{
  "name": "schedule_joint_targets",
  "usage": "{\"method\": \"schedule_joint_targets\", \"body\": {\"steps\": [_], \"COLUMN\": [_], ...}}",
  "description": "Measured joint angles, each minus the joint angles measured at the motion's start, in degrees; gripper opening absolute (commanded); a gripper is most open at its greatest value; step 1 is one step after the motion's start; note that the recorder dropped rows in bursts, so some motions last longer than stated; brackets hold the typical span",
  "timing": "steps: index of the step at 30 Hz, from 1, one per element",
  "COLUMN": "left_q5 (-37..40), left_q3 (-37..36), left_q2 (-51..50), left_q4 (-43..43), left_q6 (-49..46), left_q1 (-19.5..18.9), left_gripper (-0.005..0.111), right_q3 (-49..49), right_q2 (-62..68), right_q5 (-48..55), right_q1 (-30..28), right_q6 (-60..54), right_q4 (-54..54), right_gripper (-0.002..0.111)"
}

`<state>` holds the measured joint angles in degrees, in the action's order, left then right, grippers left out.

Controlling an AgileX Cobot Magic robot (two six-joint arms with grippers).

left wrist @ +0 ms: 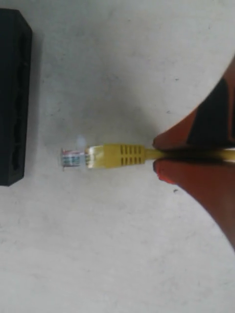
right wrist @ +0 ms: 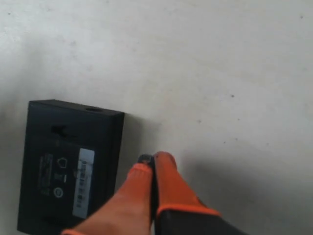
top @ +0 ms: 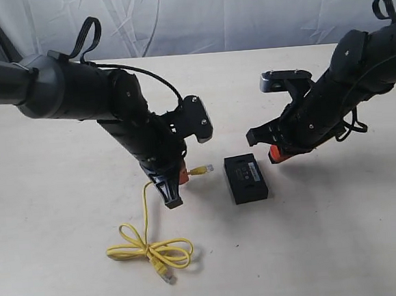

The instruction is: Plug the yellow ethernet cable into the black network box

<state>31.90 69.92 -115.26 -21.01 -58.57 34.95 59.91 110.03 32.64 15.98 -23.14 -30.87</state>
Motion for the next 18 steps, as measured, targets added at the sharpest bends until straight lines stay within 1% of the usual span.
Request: {"method": "schedule_joint_targets", "body": {"steps": [9, 18], "left_q5": [0.00, -1.31], "left_q3": [0.00, 0.00], "left_q2": [-0.75, -2.50], "left_q4": [-5.13, -6.07], "left_q6": [-5.82, -6.82], "left_q1": [0.00, 0.00], "left_gripper": [0.000, 0.000], "right_q3": [0.00, 0.00], "right_q2": [0.61, 1.59], "right_q5": [-0.87, -1.25], "right_q1": [2.77, 3.42], "right_q6": [0.00, 0.00], "right_q4": [-0.46, -1.44], "right_gripper": [-0.001, -0.001]}}
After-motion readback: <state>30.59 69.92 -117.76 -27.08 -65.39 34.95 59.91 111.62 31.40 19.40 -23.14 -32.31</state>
